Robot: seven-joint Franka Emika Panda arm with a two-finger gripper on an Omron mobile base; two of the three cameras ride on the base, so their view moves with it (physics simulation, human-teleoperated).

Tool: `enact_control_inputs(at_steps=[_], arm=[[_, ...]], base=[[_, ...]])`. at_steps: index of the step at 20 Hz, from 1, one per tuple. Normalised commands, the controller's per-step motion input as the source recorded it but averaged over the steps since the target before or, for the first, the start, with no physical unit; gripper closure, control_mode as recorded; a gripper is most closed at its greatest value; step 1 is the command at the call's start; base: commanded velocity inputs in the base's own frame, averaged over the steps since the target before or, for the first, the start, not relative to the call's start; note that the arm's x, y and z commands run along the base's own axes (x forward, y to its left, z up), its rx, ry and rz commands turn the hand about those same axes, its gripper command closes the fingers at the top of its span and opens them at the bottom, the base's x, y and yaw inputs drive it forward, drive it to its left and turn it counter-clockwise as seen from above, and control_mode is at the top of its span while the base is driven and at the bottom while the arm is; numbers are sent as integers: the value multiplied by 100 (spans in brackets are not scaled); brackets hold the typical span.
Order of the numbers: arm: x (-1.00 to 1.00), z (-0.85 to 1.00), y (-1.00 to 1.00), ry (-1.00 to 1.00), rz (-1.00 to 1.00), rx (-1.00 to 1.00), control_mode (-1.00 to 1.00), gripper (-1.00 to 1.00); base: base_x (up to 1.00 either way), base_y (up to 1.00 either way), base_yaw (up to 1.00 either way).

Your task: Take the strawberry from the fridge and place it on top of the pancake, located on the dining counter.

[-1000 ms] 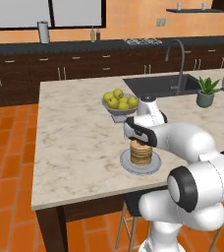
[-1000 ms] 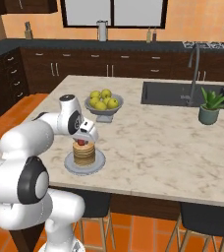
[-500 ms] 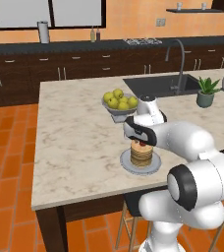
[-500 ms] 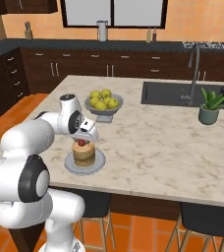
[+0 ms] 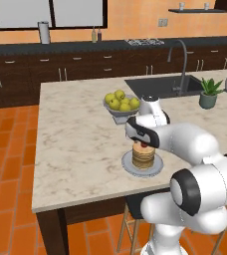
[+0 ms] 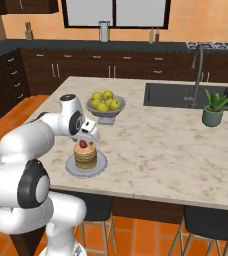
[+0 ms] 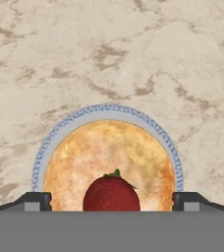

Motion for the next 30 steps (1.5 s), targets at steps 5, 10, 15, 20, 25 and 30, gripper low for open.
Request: enact_control_inputs(at_steps=[5, 10, 15, 20, 25, 30], arm=[[-11, 77, 0, -4, 0, 3, -100, -100], [-69, 72, -18, 0, -1, 14, -100, -100], [-100, 22, -58, -15, 0, 28, -100, -100], [-87, 1, -78, -18, 0, 49, -100, -100], [-31, -16, -82, -8, 0, 64, -100, -100], [-10, -14, -59, -3, 0, 39, -100, -100]], base=[[0, 0, 0], [0, 0, 0], [0, 0, 0], [0, 0, 0], [0, 0, 0], [0, 0, 0]])
